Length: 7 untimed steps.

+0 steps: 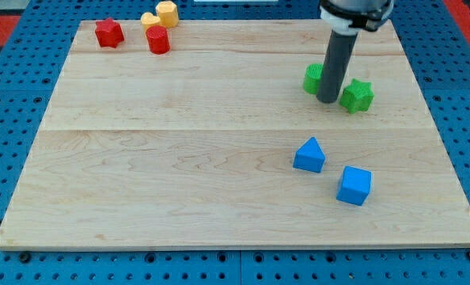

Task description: Move the green star closer to the blue triangle

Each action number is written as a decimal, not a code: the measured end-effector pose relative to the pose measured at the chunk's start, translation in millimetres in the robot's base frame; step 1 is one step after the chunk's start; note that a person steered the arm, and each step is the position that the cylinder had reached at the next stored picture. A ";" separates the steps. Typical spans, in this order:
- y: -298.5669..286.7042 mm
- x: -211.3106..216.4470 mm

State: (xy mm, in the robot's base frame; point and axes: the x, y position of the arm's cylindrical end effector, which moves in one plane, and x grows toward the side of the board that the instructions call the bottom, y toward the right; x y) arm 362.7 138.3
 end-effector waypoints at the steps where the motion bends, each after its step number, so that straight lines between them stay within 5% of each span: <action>1: 52.0 -16.2; 2: 76.7 14.4; 4: -25.6 71.5; 5: -7.3 16.2; 6: 73.7 19.5; 7: 39.9 65.7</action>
State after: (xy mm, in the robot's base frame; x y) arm 428.4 178.2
